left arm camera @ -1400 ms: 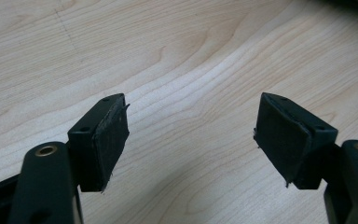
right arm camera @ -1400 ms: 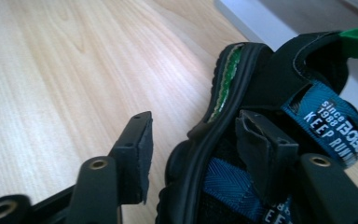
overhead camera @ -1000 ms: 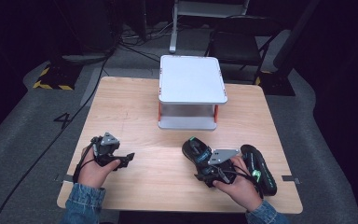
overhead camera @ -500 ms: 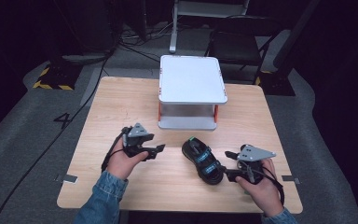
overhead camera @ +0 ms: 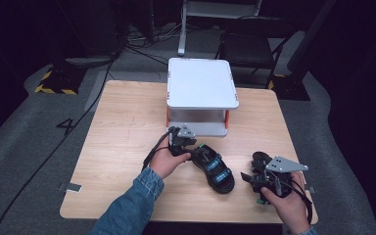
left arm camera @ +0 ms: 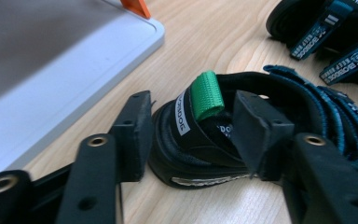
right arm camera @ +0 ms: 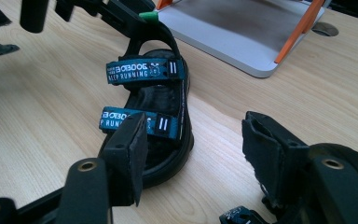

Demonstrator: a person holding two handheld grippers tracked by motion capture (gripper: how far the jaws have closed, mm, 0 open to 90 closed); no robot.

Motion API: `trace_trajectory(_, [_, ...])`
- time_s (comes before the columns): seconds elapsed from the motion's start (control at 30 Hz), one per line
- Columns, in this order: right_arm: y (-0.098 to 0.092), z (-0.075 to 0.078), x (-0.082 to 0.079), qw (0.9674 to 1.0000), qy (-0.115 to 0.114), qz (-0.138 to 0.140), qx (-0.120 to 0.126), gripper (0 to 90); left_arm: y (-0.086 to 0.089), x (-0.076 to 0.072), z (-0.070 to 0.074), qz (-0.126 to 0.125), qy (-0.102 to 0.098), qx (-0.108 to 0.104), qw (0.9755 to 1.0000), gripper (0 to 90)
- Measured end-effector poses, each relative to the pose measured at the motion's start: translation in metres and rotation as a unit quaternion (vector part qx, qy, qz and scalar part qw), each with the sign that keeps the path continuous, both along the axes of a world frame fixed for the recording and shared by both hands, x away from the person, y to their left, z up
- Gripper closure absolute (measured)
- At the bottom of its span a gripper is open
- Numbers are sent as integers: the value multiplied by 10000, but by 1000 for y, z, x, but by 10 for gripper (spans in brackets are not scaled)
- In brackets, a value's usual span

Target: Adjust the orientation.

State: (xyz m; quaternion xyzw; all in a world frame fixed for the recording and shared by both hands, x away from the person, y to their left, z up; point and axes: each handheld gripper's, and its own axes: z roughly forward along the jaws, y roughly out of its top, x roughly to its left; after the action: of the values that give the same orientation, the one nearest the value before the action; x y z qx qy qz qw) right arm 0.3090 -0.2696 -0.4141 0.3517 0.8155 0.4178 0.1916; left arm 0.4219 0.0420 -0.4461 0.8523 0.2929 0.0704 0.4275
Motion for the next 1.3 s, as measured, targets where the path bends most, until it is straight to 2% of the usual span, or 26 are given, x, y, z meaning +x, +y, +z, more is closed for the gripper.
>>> trace_trajectory(0.07, [0, -1, 0, 10000, 22, -14, -1, 409, 0, 2, -2, -84, 221, -135, 9996, 659])
trace_trajectory(0.13, [0, -2, 0, 10000, 36, -7, -6, 409, 2, 2, -2, -94, 203, -81, 9997, 672])
trace_trajectory(0.17, [1, -3, 0, 10000, 62, 2, -9, 409, 4, 0, 0, -100, 162, -11, 9998, 761])
trace_trajectory(0.3, [1, -2, -1, 10000, 39, 17, -19, 409, 6, -4, 4, -117, 119, 99, 9998, 833])
trace_trajectory(0.37, [1, -1, 0, 10000, 19, 21, -3, 409, 9, -12, 9, -127, 105, 222, 9996, 835])
trace_trajectory(0.53, [4, 0, 3, 10000, 5, 87, 10, 409, 19, -26, 15, -126, 215, 221, 9994, 831])
trace_trajectory(0.67, [16, 0, 10, 9995, 12, 321, 19, 409, 35, -52, 24, -203, 457, 182, 9986, 845])
trace_trajectory(0.7, [16, 0, 10, 9995, 12, 321, 19, 409, 35, -52, 24, -203, 457, 182, 9986, 853])
trace_trajectory(0.73, [23, 0, 14, 9990, 8, 454, 23, 409, 39, -64, 25, -284, 537, 255, 9978, 858])
trace_trajectory(0.8, [29, 1, 17, 9984, 2, 570, 26, 409, 40, -73, 25, -414, 634, 326, 9966, 859])
trace_trajectory(0.83, [32, 1, 19, 9981, 8, 612, 30, 409, 39, -81, 24, -516, 614, 407, 9960, 860])
trace_trajectory(0.93, [40, 2, 23, 9971, -9, 763, 39, 408, 35, -92, 26, -797, 564, 526, 9938, 860])
trace_trajectory(0.97, [40, 2, 23, 9971, -9, 763, 39, 408, 35, -92, 26, -797, 564, 526, 9938, 858])
trace_trajectory(1.03, [45, 2, 25, 9965, 4, 829, 55, 407, 33, -96, 25, -992, 479, 542, 9924, 852])
trace_trajectory(1.07, [47, 1, 27, 9962, 24, 870, 51, 407, 33, -96, 23, -978, 471, 462, 9930, 829])
trace_trajectory(1.13, [48, 1, 27, 9960, 23, 890, 52, 406, 40, -90, 20, -795, 524, 276, 9951, 826])
trace_trajectory(1.17, [48, 1, 27, 9960, 23, 890, 52, 406, 40, -90, 20, -795, 524, 276, 9951, 822])
trace_trajectory(1.2, [48, 1, 28, 9961, 24, 884, 52, 404, 42, -88, 19, -757, 573, 174, 9953, 822])
trace_trajectory(1.23, [46, 1, 27, 9963, 23, 857, 58, 402, 45, -84, 20, -705, 479, 118, 9963, 775])
trace_trajectory(1.27, [46, 1, 27, 9963, 23, 857, 58, 402, 45, -84, 20, -705, 479, 118, 9963, 730])
trace_trajectory(1.3, [43, 1, 26, 9967, 21, 811, 56, 402, 44, -81, 22, -644, 261, 142, 9975, 666])
